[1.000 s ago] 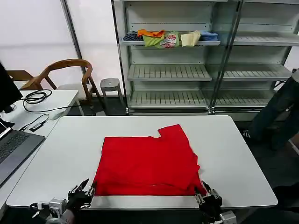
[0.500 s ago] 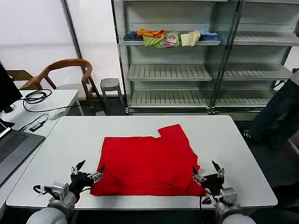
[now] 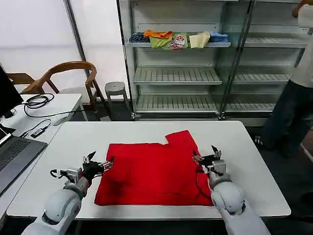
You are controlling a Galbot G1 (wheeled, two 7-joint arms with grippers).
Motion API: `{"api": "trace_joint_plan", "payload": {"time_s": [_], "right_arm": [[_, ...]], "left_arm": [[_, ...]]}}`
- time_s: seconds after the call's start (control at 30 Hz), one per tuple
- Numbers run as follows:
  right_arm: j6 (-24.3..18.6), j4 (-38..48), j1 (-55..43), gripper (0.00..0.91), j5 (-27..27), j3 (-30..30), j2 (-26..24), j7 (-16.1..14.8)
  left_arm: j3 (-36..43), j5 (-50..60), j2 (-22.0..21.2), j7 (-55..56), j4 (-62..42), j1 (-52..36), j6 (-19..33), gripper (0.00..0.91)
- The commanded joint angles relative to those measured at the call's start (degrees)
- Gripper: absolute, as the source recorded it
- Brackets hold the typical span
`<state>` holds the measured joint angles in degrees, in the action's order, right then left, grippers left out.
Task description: Fold and organize the clothes.
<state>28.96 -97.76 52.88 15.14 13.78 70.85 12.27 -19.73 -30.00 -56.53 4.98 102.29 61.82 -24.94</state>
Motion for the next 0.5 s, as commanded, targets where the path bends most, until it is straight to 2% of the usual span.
{"api": "trace_joint_plan", "payload": {"time_s": [0.03,0.2,0.37,0.5], "right_arm": [[-1.84,22.93,-17.40,0.907,0.41,-2.80,5.87,-1.85],[-2.13,31.45,-22.37,0.907,0.82,-2.93,9.27,-2.76],[-4.48,39.75,-26.40,0.907,0.72,-2.59,12.48,-3.86],[-6.82,43.19,-28.08,0.907,0.60,-2.58,14.05,-5.14]], "left_arm": [[7.69,-2.09,-0.14,-0.59,-14.40,-14.14,0.14,0.907],[8.34,-2.58,-1.25,-1.75,-18.59,-16.98,0.12,0.907],[8.73,-2.53,-1.87,-2.50,-21.49,-17.93,0.27,0.907],[8.97,-2.42,-2.07,-3.09,-23.10,-18.30,0.35,0.907]]}}
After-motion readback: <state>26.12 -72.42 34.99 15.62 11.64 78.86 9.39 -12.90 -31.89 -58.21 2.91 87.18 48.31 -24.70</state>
